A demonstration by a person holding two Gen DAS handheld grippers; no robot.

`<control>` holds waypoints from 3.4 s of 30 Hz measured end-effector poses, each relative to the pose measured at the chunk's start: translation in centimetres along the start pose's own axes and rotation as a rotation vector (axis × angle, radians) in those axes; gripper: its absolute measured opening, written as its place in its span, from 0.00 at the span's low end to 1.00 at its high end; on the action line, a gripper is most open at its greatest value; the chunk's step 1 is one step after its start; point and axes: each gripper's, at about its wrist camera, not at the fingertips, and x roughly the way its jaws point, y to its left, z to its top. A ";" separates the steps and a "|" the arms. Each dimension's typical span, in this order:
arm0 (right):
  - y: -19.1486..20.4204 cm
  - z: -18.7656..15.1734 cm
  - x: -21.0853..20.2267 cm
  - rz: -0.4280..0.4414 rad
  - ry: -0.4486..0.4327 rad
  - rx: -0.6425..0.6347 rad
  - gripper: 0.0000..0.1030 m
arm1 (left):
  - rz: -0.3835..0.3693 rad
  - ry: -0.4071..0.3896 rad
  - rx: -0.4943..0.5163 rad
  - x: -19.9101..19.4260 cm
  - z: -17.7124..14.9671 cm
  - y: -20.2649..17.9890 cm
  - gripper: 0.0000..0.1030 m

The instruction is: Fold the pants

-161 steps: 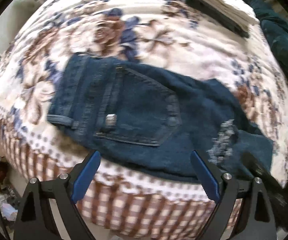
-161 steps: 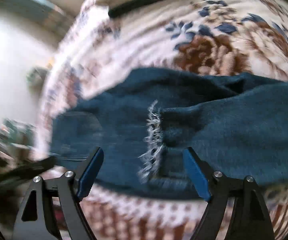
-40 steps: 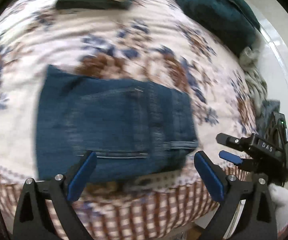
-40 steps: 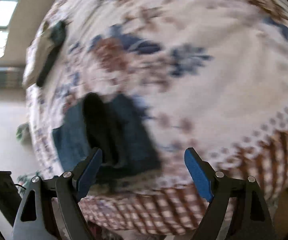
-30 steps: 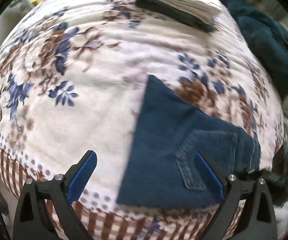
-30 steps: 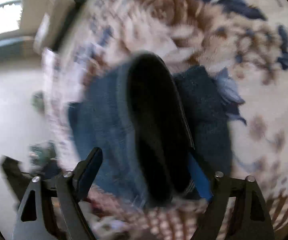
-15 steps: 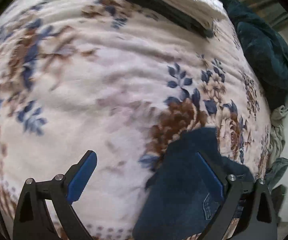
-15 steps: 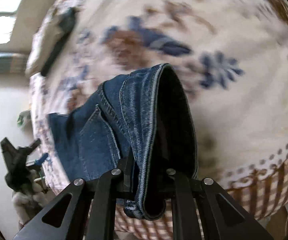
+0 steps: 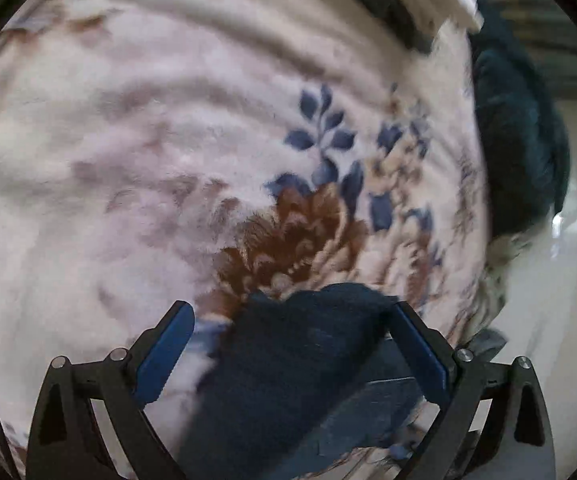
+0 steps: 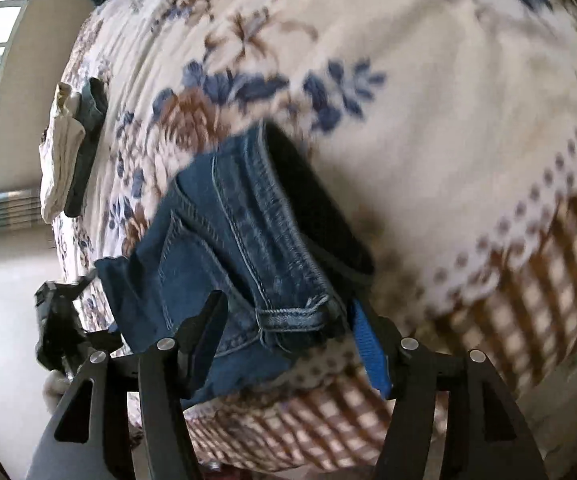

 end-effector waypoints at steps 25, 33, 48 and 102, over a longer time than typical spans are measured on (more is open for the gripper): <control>-4.1 -1.4 5.0 0.066 0.005 0.185 0.34 | 0.109 0.010 0.133 5.2 2.9 -0.5 0.20; -0.4 0.6 -0.8 -0.056 -0.011 -0.029 0.67 | 0.206 -0.095 0.311 -2.4 -3.8 -3.6 0.56; -0.4 5.6 2.6 -0.068 0.033 -0.197 0.37 | 0.145 -0.218 0.197 -7.0 -6.8 -1.7 0.65; 33.4 -4.8 22.5 -0.650 0.512 -1.474 0.29 | 0.443 -0.043 0.221 3.7 -11.7 0.2 0.88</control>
